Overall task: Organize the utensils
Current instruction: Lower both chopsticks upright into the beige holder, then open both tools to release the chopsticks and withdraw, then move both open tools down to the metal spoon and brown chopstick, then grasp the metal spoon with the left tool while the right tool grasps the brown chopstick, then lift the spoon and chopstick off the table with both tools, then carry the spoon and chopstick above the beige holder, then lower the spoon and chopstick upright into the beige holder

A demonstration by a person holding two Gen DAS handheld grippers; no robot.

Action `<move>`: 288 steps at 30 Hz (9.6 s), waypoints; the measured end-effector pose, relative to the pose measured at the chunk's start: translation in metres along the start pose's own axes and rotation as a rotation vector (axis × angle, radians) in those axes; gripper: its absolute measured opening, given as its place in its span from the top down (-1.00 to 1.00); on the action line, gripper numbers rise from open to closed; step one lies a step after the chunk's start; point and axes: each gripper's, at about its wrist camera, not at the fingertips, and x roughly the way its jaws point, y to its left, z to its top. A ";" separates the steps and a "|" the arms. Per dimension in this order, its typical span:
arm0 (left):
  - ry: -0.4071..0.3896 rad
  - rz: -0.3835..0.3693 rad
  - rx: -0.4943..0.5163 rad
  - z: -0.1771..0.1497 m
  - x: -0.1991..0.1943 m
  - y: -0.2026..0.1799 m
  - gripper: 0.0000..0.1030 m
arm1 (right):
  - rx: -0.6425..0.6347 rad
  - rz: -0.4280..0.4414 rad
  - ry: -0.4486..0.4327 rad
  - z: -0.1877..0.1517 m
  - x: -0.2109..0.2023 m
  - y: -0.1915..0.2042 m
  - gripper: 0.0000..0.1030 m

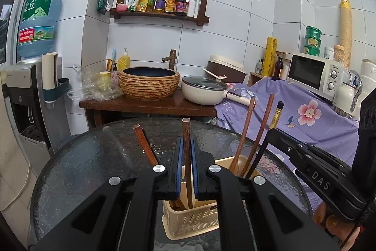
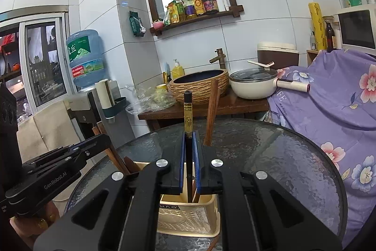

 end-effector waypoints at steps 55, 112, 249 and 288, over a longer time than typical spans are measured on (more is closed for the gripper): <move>0.527 -0.169 -0.100 -0.172 0.024 0.009 -0.01 | 0.144 -0.150 0.566 -0.147 0.014 -0.030 0.20; 0.627 -0.155 0.315 -0.164 0.058 -0.025 0.25 | 0.160 -0.163 0.658 -0.159 0.037 -0.019 0.20; 0.216 -0.156 0.129 -0.099 -0.039 -0.040 0.40 | 0.003 0.066 0.210 -0.064 -0.076 0.005 0.86; -0.190 -0.063 0.069 0.084 -0.060 -0.027 0.40 | -0.125 0.050 -0.166 0.103 -0.087 0.048 0.86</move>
